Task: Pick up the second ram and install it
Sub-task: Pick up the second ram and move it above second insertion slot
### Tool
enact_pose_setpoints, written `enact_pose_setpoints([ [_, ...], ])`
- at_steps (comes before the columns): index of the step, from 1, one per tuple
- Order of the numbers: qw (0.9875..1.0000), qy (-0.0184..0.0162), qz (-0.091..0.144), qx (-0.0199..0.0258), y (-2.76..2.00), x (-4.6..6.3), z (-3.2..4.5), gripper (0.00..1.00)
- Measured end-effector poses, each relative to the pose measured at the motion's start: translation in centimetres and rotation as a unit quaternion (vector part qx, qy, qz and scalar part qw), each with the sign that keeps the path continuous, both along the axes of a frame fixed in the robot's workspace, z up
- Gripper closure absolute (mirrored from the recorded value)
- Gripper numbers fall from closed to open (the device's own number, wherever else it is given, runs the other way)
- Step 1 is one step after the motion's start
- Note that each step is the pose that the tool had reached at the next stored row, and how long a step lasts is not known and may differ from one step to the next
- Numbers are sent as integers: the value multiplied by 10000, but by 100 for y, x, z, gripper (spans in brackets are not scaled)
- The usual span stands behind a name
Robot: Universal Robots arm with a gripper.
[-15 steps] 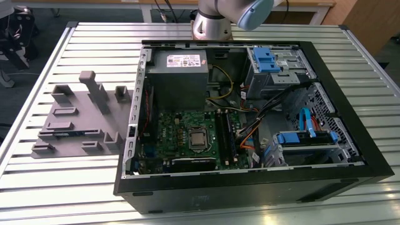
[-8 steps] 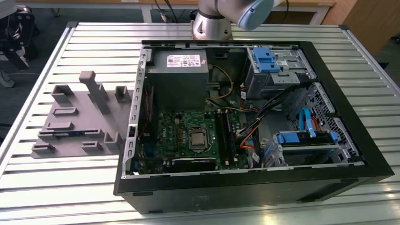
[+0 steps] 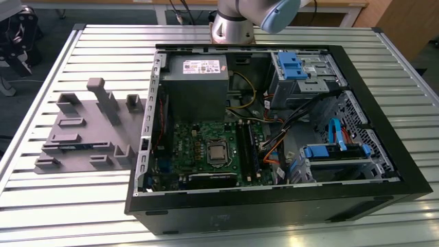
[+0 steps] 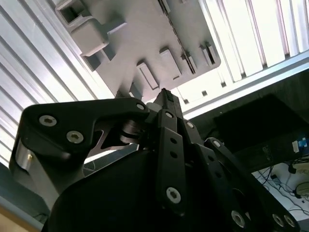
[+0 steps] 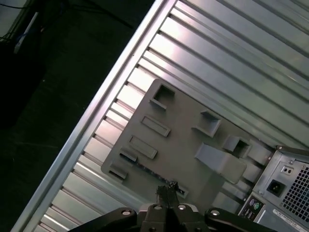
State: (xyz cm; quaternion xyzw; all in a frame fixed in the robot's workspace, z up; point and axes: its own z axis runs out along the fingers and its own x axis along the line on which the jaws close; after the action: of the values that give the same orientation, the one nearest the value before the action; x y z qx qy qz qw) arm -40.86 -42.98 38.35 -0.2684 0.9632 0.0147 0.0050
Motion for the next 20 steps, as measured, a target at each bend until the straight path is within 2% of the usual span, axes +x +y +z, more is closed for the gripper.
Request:
enact_pose_setpoints([
  [11, 9991, 0, 430, 0, 0, -6, -4, 89],
  [20, 9968, 0, 800, 0, 0, -11, -7, 89],
])
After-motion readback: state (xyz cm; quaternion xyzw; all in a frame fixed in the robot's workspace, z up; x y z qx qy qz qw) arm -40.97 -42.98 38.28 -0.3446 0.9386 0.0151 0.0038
